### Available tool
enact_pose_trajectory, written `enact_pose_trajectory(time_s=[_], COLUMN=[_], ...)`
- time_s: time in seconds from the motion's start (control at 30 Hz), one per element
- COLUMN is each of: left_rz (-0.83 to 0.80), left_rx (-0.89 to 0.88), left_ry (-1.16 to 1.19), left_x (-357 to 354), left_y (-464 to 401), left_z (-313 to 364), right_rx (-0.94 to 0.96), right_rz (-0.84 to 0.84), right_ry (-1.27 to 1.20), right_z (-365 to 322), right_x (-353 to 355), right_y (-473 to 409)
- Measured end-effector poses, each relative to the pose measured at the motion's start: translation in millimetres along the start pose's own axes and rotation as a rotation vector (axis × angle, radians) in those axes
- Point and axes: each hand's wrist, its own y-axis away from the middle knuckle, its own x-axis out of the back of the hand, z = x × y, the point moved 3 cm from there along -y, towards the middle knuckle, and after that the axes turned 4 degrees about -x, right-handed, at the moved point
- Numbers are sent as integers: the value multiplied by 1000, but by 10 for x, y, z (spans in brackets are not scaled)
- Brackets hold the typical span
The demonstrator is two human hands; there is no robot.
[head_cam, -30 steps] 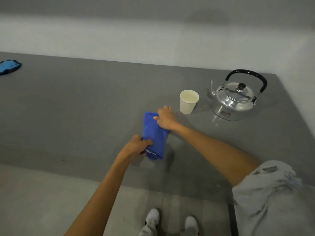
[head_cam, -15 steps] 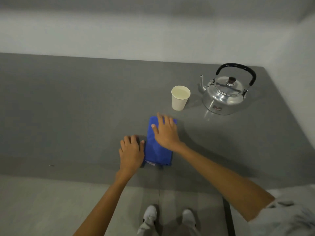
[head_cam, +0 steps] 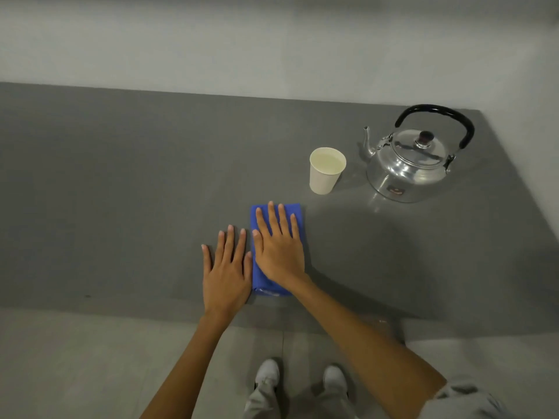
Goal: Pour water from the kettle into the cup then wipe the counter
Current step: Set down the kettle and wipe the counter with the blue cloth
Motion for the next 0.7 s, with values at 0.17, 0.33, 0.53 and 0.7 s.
enact_pose_trajectory(time_s=[0.17, 0.33, 0.53, 0.7], left_rz=[37, 36, 11, 28], left_rx=[23, 41, 20, -84], left_ry=[23, 13, 18, 52], left_x=[5, -18, -51, -79], left_y=[33, 39, 18, 17], left_z=[19, 81, 230, 264], right_rx=[20, -90, -184, -150], right_rz=[34, 25, 9, -27], right_ry=[26, 87, 37, 20], right_z=[209, 916, 1041, 682], right_x=[60, 259, 304, 224], right_y=[746, 977, 447, 257])
